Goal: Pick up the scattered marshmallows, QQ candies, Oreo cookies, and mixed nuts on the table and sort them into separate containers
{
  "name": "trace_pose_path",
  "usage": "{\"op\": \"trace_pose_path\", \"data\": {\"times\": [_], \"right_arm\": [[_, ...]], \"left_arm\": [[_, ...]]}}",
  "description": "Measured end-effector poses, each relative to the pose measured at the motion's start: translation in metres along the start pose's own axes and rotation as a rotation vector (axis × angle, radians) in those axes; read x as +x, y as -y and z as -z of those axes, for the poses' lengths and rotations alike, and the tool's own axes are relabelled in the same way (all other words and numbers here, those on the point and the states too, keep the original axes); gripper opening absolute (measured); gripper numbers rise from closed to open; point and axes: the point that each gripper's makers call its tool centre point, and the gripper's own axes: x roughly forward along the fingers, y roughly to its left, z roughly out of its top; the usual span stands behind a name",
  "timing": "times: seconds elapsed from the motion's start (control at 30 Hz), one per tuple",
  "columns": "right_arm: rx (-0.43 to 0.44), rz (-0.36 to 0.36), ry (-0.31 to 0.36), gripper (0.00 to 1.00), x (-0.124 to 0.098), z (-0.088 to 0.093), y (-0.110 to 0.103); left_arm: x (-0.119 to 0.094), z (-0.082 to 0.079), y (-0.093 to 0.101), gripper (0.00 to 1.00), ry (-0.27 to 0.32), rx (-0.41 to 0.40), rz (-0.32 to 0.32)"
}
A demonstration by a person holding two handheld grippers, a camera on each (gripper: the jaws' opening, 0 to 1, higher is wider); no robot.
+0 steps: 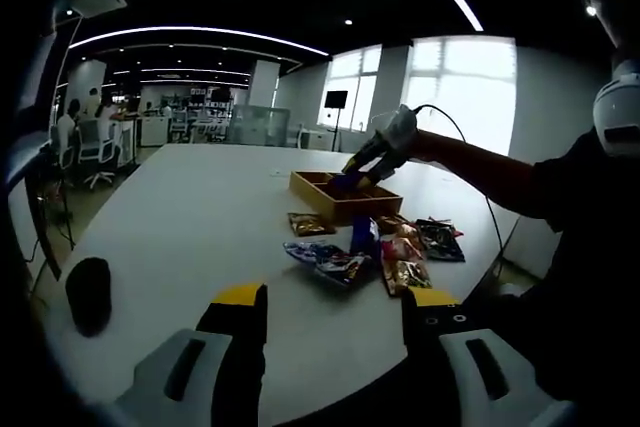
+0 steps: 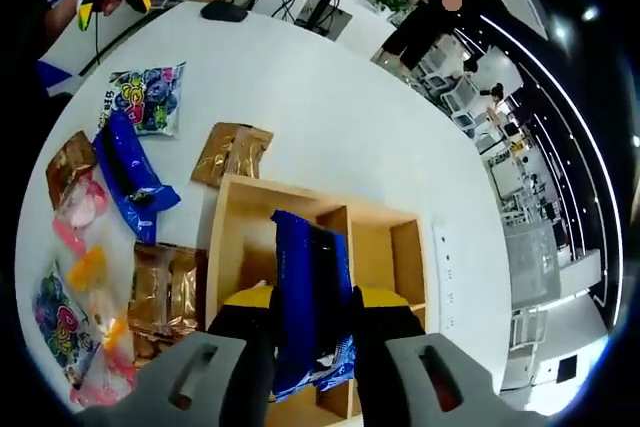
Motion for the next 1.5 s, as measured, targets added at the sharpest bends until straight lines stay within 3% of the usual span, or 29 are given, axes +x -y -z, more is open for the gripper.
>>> {"op": "trace_pose_path", "data": {"times": [1.5], "right_arm": [[-0.138, 0.062, -0.074, 0.25, 0.025, -0.012, -0.007]], "left_arm": [[-0.007, 0.006, -0.009, 0.59, 0.001, -0.021, -0.023]]}}
